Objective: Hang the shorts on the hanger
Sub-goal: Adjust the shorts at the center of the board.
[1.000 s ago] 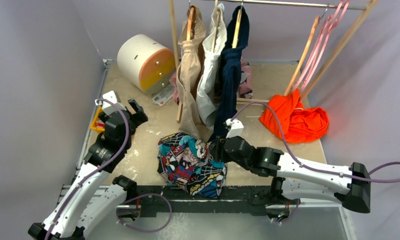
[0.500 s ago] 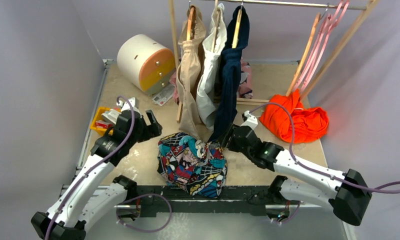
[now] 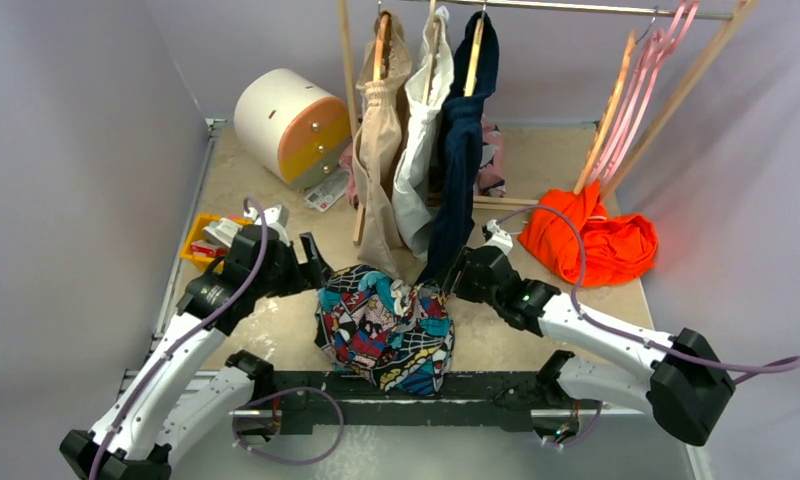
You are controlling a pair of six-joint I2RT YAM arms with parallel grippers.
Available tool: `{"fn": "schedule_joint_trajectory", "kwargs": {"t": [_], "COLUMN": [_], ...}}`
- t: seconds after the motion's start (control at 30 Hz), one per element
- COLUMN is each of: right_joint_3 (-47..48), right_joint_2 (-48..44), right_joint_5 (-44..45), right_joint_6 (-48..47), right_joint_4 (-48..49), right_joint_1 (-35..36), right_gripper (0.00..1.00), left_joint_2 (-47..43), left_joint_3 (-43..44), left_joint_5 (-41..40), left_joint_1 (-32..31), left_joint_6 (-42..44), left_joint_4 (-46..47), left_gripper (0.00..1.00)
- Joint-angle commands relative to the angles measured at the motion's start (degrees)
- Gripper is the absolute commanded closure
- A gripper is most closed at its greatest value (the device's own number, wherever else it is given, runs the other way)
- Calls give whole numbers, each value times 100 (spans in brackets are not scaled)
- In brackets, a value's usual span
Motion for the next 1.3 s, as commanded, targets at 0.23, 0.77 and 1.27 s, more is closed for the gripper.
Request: {"fn": "schedule_joint_trajectory", "kwargs": {"t": [0.23,0.77,1.27], "right_joint_3": [-96,102,1149], "right_joint_2": [138,-1355,-2516], "right_joint_5": [-181,-523,-3612], "right_joint_6": [129,-962,-3773], "right_joint_4": [-35,15,739], "right_joint_1": [-23,-7,-6], "right_gripper": [49,100,100], "left_joint_2": [466,402,180], "left_joint_3": [178,763,2071], "left_joint_5": [-67,-1390,-224], "left_joint_1": [-41,-46,-45], "left_joint_6": [285,643,1415], "left_joint_4": [759,687,1194], "left_gripper": [16,16,9]}}
